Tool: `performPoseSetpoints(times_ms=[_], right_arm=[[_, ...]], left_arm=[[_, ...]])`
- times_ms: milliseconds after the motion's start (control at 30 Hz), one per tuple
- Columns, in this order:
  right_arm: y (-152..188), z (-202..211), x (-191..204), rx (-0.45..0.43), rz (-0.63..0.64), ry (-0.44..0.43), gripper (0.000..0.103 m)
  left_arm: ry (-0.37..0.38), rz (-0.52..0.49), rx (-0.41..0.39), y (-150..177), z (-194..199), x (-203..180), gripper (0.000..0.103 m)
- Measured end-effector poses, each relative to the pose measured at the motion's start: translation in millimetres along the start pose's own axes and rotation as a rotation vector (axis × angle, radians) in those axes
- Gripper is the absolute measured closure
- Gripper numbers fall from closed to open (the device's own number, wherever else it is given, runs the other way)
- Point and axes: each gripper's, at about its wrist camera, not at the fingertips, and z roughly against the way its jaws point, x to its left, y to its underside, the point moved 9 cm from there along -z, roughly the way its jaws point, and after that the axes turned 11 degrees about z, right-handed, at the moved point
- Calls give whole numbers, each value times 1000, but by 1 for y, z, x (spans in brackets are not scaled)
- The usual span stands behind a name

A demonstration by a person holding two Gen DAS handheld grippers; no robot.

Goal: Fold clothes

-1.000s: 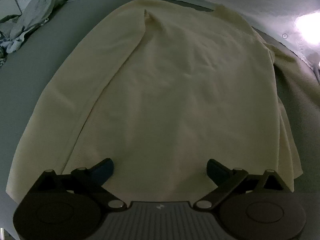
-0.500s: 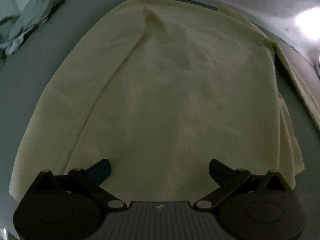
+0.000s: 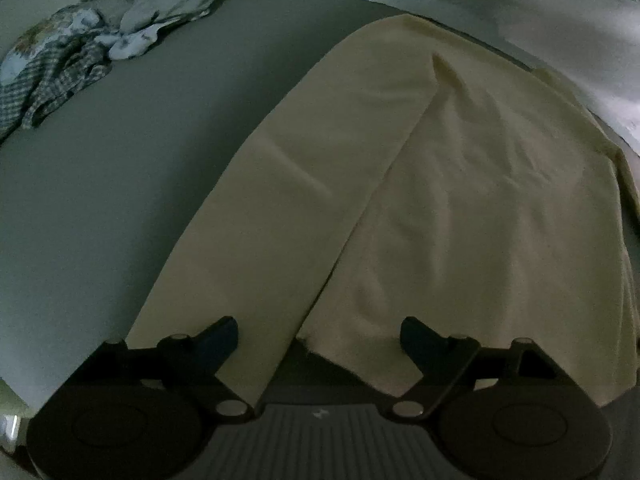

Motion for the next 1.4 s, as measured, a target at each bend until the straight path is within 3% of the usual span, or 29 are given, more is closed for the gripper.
performPoseSetpoints(times_ms=[67, 100, 133, 200, 300, 433, 500, 600, 700, 767, 800, 900, 1067, 1133, 1200, 1333, 1400], right_arm=[[-2, -5, 8, 4, 66, 27, 61], [-3, -6, 12, 10, 106, 45, 66], [-4, -8, 14, 19, 147, 58, 82], [-6, -11, 16, 33, 206, 62, 101], [-7, -1, 10, 21, 147, 48, 101], [-1, 45, -9, 21, 75, 131, 101], [11, 62, -21, 34, 3, 133, 102], [33, 60, -29, 68, -114, 109, 101], [36, 55, -25, 83, -113, 125, 101], [36, 53, -22, 99, -80, 161, 96], [37, 52, -22, 112, -68, 176, 88], [40, 57, -24, 106, -85, 188, 77], [48, 56, -12, 82, -120, 177, 40], [47, 49, 0, 75, -88, 171, 14], [45, 40, 10, 87, -43, 212, 4], [51, 29, 28, 103, 37, 345, 0], [52, 29, 32, 76, 42, 386, 0]], left_arm=[[-8, -30, -11, 2, -3, -3, 21], [-10, -44, -17, 3, -3, -4, 21], [-10, -52, -22, 3, -2, -5, 22], [-10, -56, -22, 2, -3, -5, 23], [-7, -52, -18, 1, -5, -3, 23], [-4, -62, -15, 0, -6, 0, 23], [-3, -67, -17, 0, -7, 1, 23], [-6, -68, -16, -2, -8, 3, 22], [-2, -66, -21, -3, -8, 5, 22], [8, -73, -26, -2, -7, 7, 22], [12, -76, -28, -2, -6, 8, 22], [18, -73, -40, 0, 1, 17, 22], [3, -4, -110, -6, 23, 55, 22], [-9, 29, -115, -11, 25, 73, 22], [-36, 46, -90, -15, 21, 88, 22], [-13, 28, -48, -19, 5, 98, 24], [-10, 9, -44, -20, -1, 96, 31]])
